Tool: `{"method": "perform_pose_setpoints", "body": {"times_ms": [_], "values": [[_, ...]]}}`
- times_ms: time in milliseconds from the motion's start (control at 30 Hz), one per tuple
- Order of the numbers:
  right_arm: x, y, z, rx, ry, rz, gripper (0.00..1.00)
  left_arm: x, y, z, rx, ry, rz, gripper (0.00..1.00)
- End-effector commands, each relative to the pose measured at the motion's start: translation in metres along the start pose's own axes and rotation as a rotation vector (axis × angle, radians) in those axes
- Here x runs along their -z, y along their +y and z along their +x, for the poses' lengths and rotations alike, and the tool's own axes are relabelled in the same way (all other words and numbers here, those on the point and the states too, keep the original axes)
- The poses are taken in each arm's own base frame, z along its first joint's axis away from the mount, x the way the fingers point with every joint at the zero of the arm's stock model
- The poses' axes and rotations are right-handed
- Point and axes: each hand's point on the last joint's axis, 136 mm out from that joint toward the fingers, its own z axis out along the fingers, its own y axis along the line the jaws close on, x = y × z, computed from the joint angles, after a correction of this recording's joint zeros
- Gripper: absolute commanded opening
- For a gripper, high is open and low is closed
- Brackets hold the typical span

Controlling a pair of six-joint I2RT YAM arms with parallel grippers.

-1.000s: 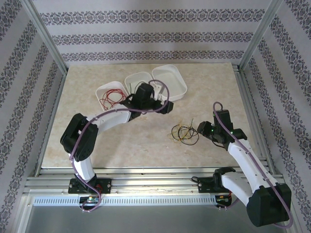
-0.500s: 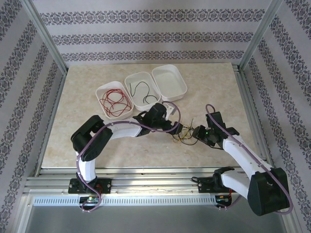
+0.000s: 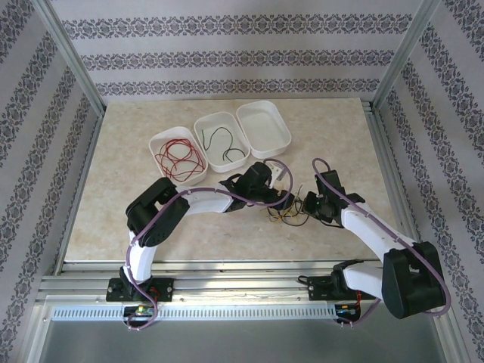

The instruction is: Untangle the cables

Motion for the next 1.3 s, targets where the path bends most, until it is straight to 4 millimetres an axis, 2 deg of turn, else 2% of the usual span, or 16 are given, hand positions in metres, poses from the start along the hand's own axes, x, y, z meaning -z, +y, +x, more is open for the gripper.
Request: {"method": "perform_pose_setpoints", "body": {"times_ms": [0,133,267,467,800,1000,1167,1267], "values": [[0.007,0.007,-0.019,0.025,-0.064,-0.006,0.02,-0.006,-0.003,-0.011,0.034,-0.041,-0.004,0.86],[0.025,0.012,-0.028,0.07,-0.111,-0.004,0.0,-0.007,-0.001,-0.01,0.052,-0.043,-0.006,0.84],[0.052,0.019,-0.04,0.142,-0.17,0.0,0.0,-0.008,0.0,-0.009,0.056,-0.043,-0.009,0.83],[0.088,0.038,-0.055,0.204,-0.246,-0.031,0.0,-0.011,0.0,-0.008,0.057,-0.038,-0.002,0.82],[0.141,0.076,-0.067,0.303,-0.321,-0.107,0.0,-0.019,0.003,-0.001,0.057,-0.018,-0.002,0.79],[0.167,0.087,-0.073,0.35,-0.359,-0.117,0.0,-0.02,0.005,0.001,0.059,-0.02,-0.005,0.61],[0.184,0.088,-0.077,0.389,-0.379,-0.094,0.0,-0.017,0.007,0.001,0.056,-0.03,-0.013,0.46],[0.194,0.089,-0.082,0.407,-0.402,-0.084,0.0,-0.017,0.007,0.001,0.058,-0.032,-0.012,0.44]]}}
